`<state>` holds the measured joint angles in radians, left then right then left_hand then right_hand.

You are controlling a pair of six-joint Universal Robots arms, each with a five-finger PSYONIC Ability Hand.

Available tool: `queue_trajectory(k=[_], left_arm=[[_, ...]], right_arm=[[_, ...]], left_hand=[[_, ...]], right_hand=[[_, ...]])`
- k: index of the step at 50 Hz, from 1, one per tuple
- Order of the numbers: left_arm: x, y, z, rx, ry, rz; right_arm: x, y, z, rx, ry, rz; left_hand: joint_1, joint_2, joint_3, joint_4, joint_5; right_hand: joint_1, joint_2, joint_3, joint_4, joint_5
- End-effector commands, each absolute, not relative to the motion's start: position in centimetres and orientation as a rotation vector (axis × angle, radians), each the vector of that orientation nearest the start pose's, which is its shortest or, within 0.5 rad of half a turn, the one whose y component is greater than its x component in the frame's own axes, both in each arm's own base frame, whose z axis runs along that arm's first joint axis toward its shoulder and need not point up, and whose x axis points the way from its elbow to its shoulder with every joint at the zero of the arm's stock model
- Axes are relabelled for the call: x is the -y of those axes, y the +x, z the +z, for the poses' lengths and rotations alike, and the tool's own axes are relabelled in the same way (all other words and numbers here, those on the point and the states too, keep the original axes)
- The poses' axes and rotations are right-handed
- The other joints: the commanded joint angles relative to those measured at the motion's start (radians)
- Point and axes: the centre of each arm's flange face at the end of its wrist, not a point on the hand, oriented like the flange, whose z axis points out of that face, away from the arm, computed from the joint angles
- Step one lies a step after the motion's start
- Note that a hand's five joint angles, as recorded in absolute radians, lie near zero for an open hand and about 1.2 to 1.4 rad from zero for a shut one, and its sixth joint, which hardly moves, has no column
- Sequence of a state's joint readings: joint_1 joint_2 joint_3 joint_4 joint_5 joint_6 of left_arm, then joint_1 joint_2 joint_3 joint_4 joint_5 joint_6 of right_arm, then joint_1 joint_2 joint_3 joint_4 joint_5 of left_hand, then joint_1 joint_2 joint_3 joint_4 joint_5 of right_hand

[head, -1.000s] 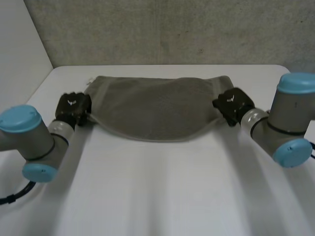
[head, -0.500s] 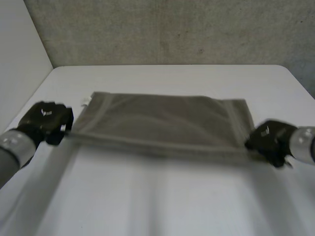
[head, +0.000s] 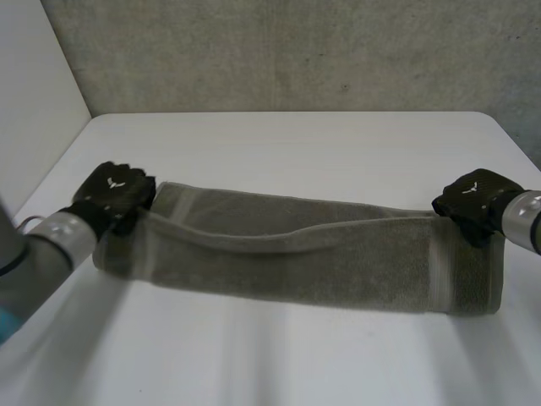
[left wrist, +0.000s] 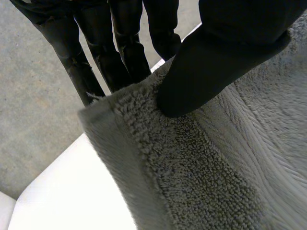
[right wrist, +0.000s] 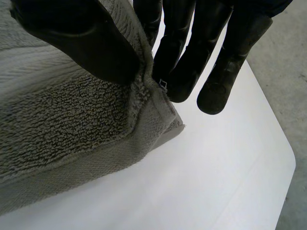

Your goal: Fold the towel.

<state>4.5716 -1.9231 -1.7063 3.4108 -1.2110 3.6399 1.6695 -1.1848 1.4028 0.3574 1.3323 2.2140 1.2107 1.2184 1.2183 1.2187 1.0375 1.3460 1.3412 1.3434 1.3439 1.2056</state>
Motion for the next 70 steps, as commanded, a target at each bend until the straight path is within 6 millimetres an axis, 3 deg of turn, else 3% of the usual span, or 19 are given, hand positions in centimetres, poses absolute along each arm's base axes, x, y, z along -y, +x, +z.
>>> queue_trajectory(k=[1,5,14,15,16,17,18,24,29,31,34,38,40,45,48,53,61,65,70], left_arm=[[35.9,-23.9,16.5,-2.133,1.079,-2.056],[38.6,-25.2,15.6,-2.088,1.068,-2.087],[41.7,-26.1,14.3,-2.043,1.032,-2.113],[42.0,-26.2,13.9,-2.043,1.031,-2.112],[42.0,-26.2,13.9,-2.043,1.031,-2.112],[42.1,-26.3,13.6,-2.045,1.033,-2.111],[42.1,-26.6,13.3,-2.048,1.040,-2.110],[41.8,-27.1,13.3,-2.051,1.044,-2.121],[41.5,-26.9,14.1,-2.050,1.037,-2.124],[41.1,-26.8,14.6,-2.054,1.033,-2.119],[40.0,-26.3,15.6,-2.070,1.011,-2.100],[38.5,-25.7,16.9,-2.094,0.987,-2.097],[36.7,-25.1,18.2,-2.132,0.955,-2.113],[34.3,-24.1,19.9,-2.230,0.837,-2.174],[32.9,-23.5,20.3,-2.355,0.716,-2.214],[31.8,-22.4,19.6,-2.559,0.489,-2.258],[30.6,-21.8,17.7,-2.756,0.440,-2.279],[30.4,-21.7,17.4,-2.749,0.454,-2.300],[30.6,-21.3,17.8,-2.695,0.442,-2.352]], right_arm=[[33.8,19.2,19.3,-2.450,-1.527,-1.746],[35.3,19.3,18.9,-2.446,-1.461,-1.844],[38.8,20.1,17.0,-2.451,-1.413,-1.951],[39.2,20.4,16.7,-2.457,-1.414,-1.954],[39.2,20.4,16.7,-2.458,-1.414,-1.954],[39.5,20.5,16.2,-2.484,-1.406,-1.950],[39.7,20.6,15.8,-2.517,-1.398,-1.953],[40.0,20.8,16.1,-2.554,-1.339,-1.990],[39.8,20.8,18.6,-2.495,-1.135,-2.095],[38.9,20.7,20.7,-2.446,-1.008,-2.147],[37.3,20.4,22.4,-2.409,-0.960,-2.174],[35.4,19.9,23.3,-2.403,-0.961,-2.166],[34.3,19.7,23.3,-2.405,-0.970,-2.148],[30.5,19.2,22.0,-2.450,-1.005,-2.004],[29.6,19.1,21.2,-2.470,-1.018,-1.940],[27.6,17.6,17.8,-2.591,-0.946,-1.710],[27.6,16.1,15.1,-2.630,-0.873,-1.688],[27.9,15.9,14.0,-2.630,-0.883,-1.712],[29.0,15.4,13.1,-2.624,-0.872,-1.761]], left_hand=[[0.186,0.178,0.178,0.178,0.184],[0.186,0.178,0.178,0.178,0.184],[0.186,0.178,0.178,0.178,0.184],[0.186,0.178,0.178,0.178,0.184],[0.186,0.178,0.178,0.178,0.184],[-0.305,-0.313,-0.313,-0.313,-0.307],[-1.036,-1.044,-1.044,-1.044,-1.037],[-1.036,-1.044,-1.044,-1.044,-1.037],[-1.036,-1.044,-1.044,-1.044,-1.037],[-1.036,-1.044,-1.044,-1.044,-1.037],[-1.036,-1.044,-1.044,-1.044,-1.037],[-1.036,-1.044,-1.044,-1.044,-1.037],[-1.036,-1.044,-1.044,-1.044,-1.037],[-1.036,-1.044,-1.044,-1.044,-1.037],[-1.036,-1.044,-1.044,-1.044,-1.037],[-1.036,-1.044,-1.044,-1.044,-1.037],[-1.036,-1.044,-1.044,-1.044,-1.037],[-1.036,-1.044,-1.044,-1.044,-1.037],[-1.036,-1.044,-1.044,-1.044,-1.037]], right_hand=[[0.050,0.055,0.053,0.052,0.016],[0.050,0.055,0.053,0.052,0.016],[0.050,0.055,0.053,0.052,0.016],[-0.373,-0.368,-0.370,-0.371,-0.407],[-0.377,-0.373,-0.375,-0.375,-0.411],[-1.171,-1.167,-1.169,-1.169,-1.206],[-1.171,-1.167,-1.169,-1.169,-1.206],[-1.171,-1.167,-1.169,-1.169,-1.206],[-1.171,-1.167,-1.169,-1.169,-1.206],[-1.171,-1.167,-1.169,-1.169,-1.206],[-1.171,-1.167,-1.169,-1.169,-1.206],[-1.171,-1.167,-1.169,-1.169,-1.206],[-1.171,-1.167,-1.169,-1.169,-1.206],[-1.171,-1.167,-1.169,-1.169,-1.206],[-1.171,-1.167,-1.169,-1.169,-1.206],[-1.171,-1.167,-1.169,-1.169,-1.206],[-1.171,-1.167,-1.169,-1.169,-1.206],[-1.152,-1.148,-1.150,-1.150,-1.187],[-0.923,-0.919,-0.921,-0.921,-0.958]])
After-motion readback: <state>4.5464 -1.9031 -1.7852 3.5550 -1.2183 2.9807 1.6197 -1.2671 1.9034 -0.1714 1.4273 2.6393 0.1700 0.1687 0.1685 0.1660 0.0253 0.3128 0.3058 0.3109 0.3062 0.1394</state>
